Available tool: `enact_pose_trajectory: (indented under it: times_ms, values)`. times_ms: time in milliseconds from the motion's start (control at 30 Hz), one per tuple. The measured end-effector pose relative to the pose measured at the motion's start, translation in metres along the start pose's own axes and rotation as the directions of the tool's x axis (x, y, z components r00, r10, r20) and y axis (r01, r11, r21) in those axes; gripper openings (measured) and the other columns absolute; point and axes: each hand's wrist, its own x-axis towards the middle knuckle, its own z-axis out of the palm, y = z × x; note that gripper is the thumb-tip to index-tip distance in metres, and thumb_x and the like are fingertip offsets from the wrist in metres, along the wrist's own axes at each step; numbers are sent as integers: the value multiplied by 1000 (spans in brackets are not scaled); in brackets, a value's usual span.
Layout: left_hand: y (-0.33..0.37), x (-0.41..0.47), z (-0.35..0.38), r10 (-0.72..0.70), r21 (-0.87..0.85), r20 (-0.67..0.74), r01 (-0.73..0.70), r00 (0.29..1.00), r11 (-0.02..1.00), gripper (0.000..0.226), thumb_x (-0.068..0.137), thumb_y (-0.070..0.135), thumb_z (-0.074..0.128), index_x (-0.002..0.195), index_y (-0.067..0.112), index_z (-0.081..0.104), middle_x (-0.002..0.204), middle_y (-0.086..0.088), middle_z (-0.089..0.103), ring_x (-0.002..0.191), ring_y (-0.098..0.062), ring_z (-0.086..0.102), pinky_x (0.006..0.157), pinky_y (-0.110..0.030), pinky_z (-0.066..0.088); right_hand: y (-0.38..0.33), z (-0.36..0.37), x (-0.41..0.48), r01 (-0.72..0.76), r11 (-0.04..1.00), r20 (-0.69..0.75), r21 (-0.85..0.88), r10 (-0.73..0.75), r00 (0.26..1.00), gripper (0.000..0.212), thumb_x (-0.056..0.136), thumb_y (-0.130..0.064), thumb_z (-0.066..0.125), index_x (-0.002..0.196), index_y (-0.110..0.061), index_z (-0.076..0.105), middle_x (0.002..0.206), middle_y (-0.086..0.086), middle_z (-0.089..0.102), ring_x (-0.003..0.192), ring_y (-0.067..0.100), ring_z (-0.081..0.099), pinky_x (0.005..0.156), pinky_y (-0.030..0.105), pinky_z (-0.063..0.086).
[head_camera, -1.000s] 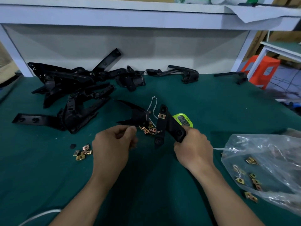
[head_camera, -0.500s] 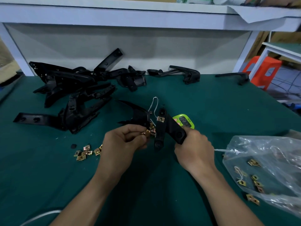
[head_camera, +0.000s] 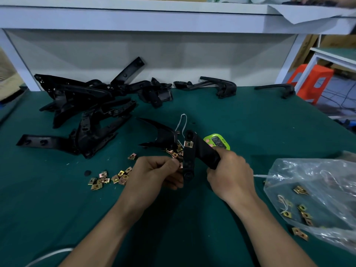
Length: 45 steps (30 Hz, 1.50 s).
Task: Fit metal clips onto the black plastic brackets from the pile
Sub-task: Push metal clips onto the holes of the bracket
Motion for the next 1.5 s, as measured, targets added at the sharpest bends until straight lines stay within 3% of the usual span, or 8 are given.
enact_pose_trajectory:
  times_ms: [300, 567, 767, 867, 1067, 1200, 1400, 1500]
  values:
    - [-3, 0, 0, 72, 61, -19, -71, 997, 996, 23, 96, 12, 64, 79, 4, 78, 74, -20, 74, 64, -29, 71, 59, -29, 56, -2, -3, -1, -7, 998, 66, -69, 11, 998, 48, 75, -19, 66, 119, -35, 63, 88, 2, 68, 82, 36, 60, 67, 32, 34]
    - [-10, -7, 8, 148, 255, -93, -120, 985, 959, 31, 95, 28, 70, 69, 12, 76, 66, -7, 73, 62, -25, 72, 65, -49, 60, -16, -3, -11, -26, 983, 3, -179, 26, 1000, 26, 76, -13, 59, 92, -32, 52, 81, -4, 63, 79, 34, 64, 61, 33, 31]
    - [-4, -9, 19, 147, 233, -114, -117, 983, 965, 5, 87, 32, 72, 89, 30, 76, 71, 1, 75, 65, -13, 68, 68, -39, 58, -16, -3, -12, -36, 997, 56, -70, 40, 998, 26, 76, -14, 61, 84, -31, 43, 83, -4, 63, 75, 33, 59, 61, 33, 32]
    - [-4, -15, 26, 228, 377, -124, -166, 966, 911, 40, 83, 25, 81, 106, 52, 64, 81, 19, 75, 74, 4, 69, 66, -10, 49, -19, -4, -14, -51, 998, 65, -43, 54, 996, 24, 79, -16, 62, 85, -32, 45, 82, -6, 61, 81, 32, 63, 63, 33, 33]
    - [3, -18, 30, 424, 599, -267, -195, 866, 776, 12, 87, 20, 72, 89, 30, 67, 58, 17, 56, 50, -3, 51, 51, -7, 33, -34, -12, -25, -27, 998, 51, -61, 30, 998, 26, 82, -10, 58, 91, -31, 46, 86, -4, 65, 84, 26, 67, 63, 32, 33]
    - [11, -18, 24, 499, 666, -273, -213, 822, 715, 23, 86, 22, 68, 75, 36, 54, 58, 17, 53, 50, -4, 47, 50, -7, 33, -43, -26, -29, 22, 1000, 54, -21, -21, 998, 24, 83, -8, 53, 90, -30, 46, 85, -4, 64, 82, 26, 66, 62, 33, 33]
    - [17, -15, 36, 425, 563, -309, -197, 851, 802, 25, 91, 34, 67, 116, 36, 69, 83, 25, 71, 79, 6, 66, 73, -19, 54, -39, -45, -45, -25, 999, 155, 36, 19, 988, 30, 81, -12, 60, 101, -28, 45, 98, 1, 66, 95, 31, 66, 68, 31, 36]
    - [27, -12, 49, 474, 614, -163, -287, 865, 735, 9, 93, 27, 69, 99, 32, 68, 70, 18, 65, 62, -3, 58, 61, -18, 46, -23, -59, -55, -103, 990, 214, 94, 81, 974, 26, 80, -19, 61, 100, -26, 46, 97, 4, 66, 94, 33, 66, 69, 32, 42]
